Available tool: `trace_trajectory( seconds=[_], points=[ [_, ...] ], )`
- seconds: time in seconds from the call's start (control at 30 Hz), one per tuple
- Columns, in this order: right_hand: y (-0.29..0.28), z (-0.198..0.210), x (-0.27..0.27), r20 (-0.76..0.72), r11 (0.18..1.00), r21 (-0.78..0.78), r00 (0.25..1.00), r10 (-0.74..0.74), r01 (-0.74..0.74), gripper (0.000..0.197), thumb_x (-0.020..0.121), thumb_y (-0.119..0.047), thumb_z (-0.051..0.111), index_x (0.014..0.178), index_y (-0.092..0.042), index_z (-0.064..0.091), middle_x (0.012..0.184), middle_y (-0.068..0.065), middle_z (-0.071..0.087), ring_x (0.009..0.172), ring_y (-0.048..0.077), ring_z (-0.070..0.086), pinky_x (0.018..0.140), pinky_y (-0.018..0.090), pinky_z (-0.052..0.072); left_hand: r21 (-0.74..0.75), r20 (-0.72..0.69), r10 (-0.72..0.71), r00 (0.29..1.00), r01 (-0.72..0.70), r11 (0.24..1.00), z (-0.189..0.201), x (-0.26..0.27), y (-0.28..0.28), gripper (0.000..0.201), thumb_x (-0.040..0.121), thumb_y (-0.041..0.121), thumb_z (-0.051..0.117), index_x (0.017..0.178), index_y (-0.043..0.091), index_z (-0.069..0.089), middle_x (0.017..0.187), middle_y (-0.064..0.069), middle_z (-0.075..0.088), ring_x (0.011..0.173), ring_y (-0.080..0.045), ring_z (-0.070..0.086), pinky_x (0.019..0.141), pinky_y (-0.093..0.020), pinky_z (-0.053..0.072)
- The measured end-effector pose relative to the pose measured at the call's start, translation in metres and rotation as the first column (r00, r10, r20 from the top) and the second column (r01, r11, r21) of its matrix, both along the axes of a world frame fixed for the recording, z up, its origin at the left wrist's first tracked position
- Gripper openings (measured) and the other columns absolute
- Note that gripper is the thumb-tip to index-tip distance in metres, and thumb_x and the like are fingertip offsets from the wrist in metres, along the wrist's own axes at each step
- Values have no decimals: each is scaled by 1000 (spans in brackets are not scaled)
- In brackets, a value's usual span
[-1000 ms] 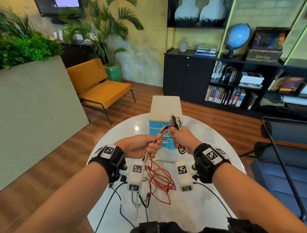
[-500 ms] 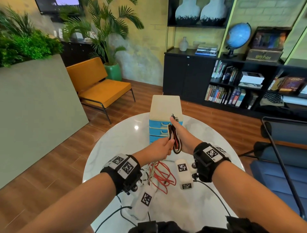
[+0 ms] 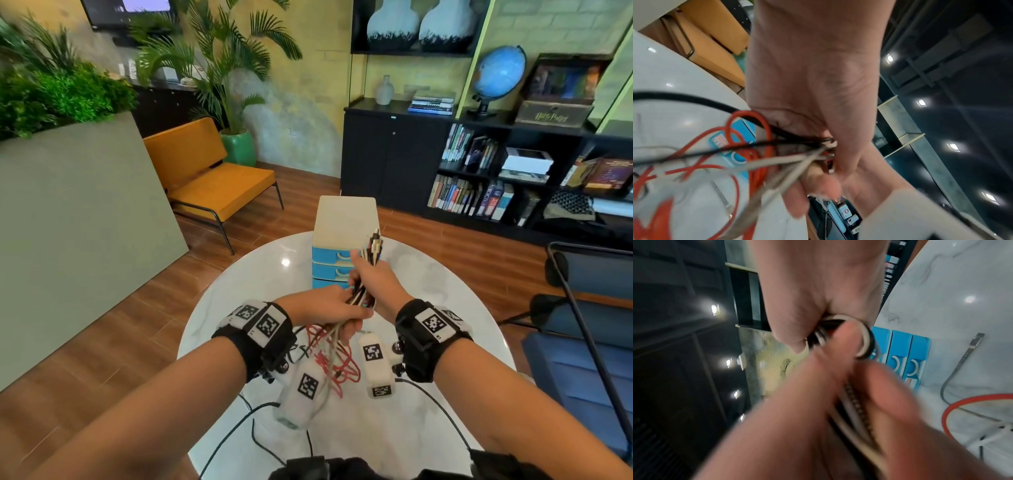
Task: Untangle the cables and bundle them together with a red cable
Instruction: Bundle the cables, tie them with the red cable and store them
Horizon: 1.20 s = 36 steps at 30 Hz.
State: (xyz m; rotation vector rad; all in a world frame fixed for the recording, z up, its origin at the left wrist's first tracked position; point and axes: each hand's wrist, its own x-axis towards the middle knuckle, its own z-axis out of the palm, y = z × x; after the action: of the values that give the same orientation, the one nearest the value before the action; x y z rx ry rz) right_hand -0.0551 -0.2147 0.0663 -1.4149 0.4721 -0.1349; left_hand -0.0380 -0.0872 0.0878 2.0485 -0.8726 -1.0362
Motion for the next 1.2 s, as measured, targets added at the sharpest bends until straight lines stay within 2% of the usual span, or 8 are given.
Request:
trace_trajectory(
  seconds=[0.1, 0.2, 0.3, 0.37, 0.5, 0.77, 1.03, 1.2],
  points=[
    [-5, 15, 1, 108, 972, 233, 992, -58, 31, 29, 99, -36, 51, 109, -10, 61, 73, 4, 65, 78, 17, 69, 80, 36, 59, 25, -37, -60, 998, 61, 998, -14, 3, 7, 34, 93, 42, 54, 100, 10, 66, 100, -10, 72, 91, -20, 69, 89, -28, 54],
    [-7, 28, 3, 195, 911, 411, 973, -119, 29, 33, 100, -37, 49, 123, -15, 59, 99, 10, 72, 97, 25, 72, 84, 41, 59, 13, 79, -55, 995, 54, 998, -32, 6, 11, 32, 90, 40, 55, 104, 14, 68, 105, -3, 71, 99, -14, 65, 93, -25, 49],
    [-8, 36, 3, 221, 879, 468, 950, -221, 96, 26, 99, -38, 50, 108, -16, 61, 80, 6, 69, 68, 16, 71, 64, 32, 57, 57, 95, 3, 996, -9, 998, -35, 11, 18, 33, 90, 39, 56, 99, 11, 69, 96, -1, 72, 85, -6, 65, 82, -15, 47],
    [-9, 38, 3, 251, 850, 510, 921, -297, 135, 26, 99, -38, 51, 85, -16, 55, 57, -1, 49, 46, 10, 50, 50, 25, 47, 101, 91, 28, 995, -37, 994, -38, 16, 24, 22, 93, 35, 56, 83, 20, 69, 74, 12, 68, 64, 2, 59, 64, -11, 44],
    [-8, 47, 3, 292, 883, 421, 891, -348, 207, 35, 99, -36, 52, 70, -18, 46, 48, -6, 30, 40, 7, 30, 42, 21, 34, 115, 147, 64, 987, -82, 990, -48, 26, 34, 20, 86, 40, 64, 79, 22, 70, 61, 15, 60, 63, -5, 54, 65, -19, 44],
    [-20, 60, 10, 269, 888, 270, 856, -441, 373, 27, 97, -36, 56, 83, -18, 43, 45, -6, 38, 39, 9, 35, 44, 25, 41, -90, 107, 136, 985, -126, 988, -42, 42, 49, 30, 85, 42, 66, 109, 25, 70, 98, 5, 73, 89, -7, 66, 80, -22, 53],
    [-28, 61, 9, 281, 876, 212, 832, -479, 433, 24, 98, -34, 55, 84, -17, 46, 47, -3, 41, 38, 10, 39, 46, 27, 43, -283, -59, 344, 937, -346, 895, -32, 57, 68, 18, 93, 24, 58, 95, 12, 72, 80, 6, 74, 69, -3, 65, 60, -10, 48],
    [-29, 61, 12, 276, 867, 200, 823, -496, 456, 24, 97, -36, 56, 88, -16, 47, 48, -4, 42, 38, 9, 41, 47, 27, 44, -288, -331, 375, 866, -471, 834, -33, 65, 85, 41, 101, 30, 36, 105, 0, 64, 107, -13, 69, 100, -21, 66, 94, -31, 49]
  ],
)
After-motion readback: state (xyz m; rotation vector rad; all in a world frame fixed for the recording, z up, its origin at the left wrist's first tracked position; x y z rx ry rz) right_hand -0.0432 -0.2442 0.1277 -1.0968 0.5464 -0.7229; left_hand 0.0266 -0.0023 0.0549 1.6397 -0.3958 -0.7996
